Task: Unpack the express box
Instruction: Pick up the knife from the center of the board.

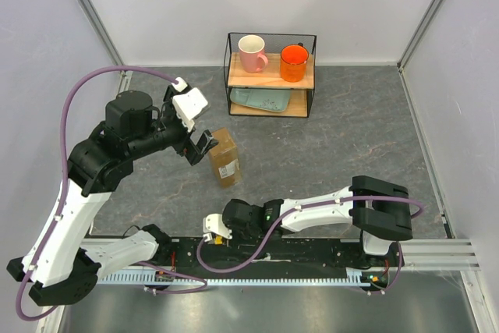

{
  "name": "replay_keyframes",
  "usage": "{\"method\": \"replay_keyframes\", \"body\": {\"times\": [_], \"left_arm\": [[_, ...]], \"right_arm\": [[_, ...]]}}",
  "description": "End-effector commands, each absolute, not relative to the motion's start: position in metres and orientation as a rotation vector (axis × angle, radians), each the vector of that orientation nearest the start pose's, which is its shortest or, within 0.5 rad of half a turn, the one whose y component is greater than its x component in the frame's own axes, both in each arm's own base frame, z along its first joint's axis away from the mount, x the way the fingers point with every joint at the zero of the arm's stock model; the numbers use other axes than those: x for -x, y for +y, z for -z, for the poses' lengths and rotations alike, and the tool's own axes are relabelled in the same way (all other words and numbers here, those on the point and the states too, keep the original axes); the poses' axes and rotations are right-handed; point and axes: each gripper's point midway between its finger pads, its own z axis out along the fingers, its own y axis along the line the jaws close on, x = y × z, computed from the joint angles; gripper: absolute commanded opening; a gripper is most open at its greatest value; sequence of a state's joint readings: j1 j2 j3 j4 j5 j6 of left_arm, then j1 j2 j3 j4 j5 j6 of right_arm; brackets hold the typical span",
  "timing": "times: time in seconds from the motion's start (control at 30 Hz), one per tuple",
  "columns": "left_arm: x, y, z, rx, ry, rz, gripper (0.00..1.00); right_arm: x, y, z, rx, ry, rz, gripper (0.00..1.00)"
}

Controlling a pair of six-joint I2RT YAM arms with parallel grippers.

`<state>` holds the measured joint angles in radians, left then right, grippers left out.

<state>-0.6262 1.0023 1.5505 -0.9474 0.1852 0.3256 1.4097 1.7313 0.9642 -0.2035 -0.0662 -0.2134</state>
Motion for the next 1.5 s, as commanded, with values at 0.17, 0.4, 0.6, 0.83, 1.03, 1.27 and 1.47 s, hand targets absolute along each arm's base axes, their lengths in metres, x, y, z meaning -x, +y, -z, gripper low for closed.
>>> {"method": "replay_keyframes", "body": {"times": [0.17, 0.4, 0.6, 0.83, 1.03, 1.27, 1.47], "left_arm": [[-0.204, -0.177, -0.394, -0.999, 1.68, 0.413, 1.0], [-0.201, -0.181, -0.395, -1.014, 1.683, 0.439, 0.99], [-0.16, -0.194, -0.399, -1.203, 1.622, 0.618, 0.99], [-0.103, -0.214, -0.399, -1.407, 1.574, 0.976, 0.99], [-0.102, -0.222, -0.393, -1.451, 1.591, 1.041, 0.91], [-0.09, -0.222, -0.393, -1.499, 1.579, 1.117, 0.91], [-0.082, -0.218, -0.385, -1.535, 1.611, 1.15, 0.9]], "right_arm": [[-0.102, 0.387, -0.026, 1.705, 1.813, -0.434, 0.0], [-0.126, 0.384, -0.084, 1.499, 1.74, -0.394, 0.0], [-0.133, 0.369, -0.144, 1.383, 1.679, -0.399, 0.0], [-0.126, 0.345, -0.204, 1.345, 1.545, -0.225, 0.0], [-0.119, 0.328, -0.277, 1.278, 1.411, -0.044, 0.0], [-0.113, 0.312, -0.323, 1.246, 1.294, 0.168, 0.0], [-0.119, 0.293, -0.351, 1.178, 1.239, 0.298, 0.0]]}}
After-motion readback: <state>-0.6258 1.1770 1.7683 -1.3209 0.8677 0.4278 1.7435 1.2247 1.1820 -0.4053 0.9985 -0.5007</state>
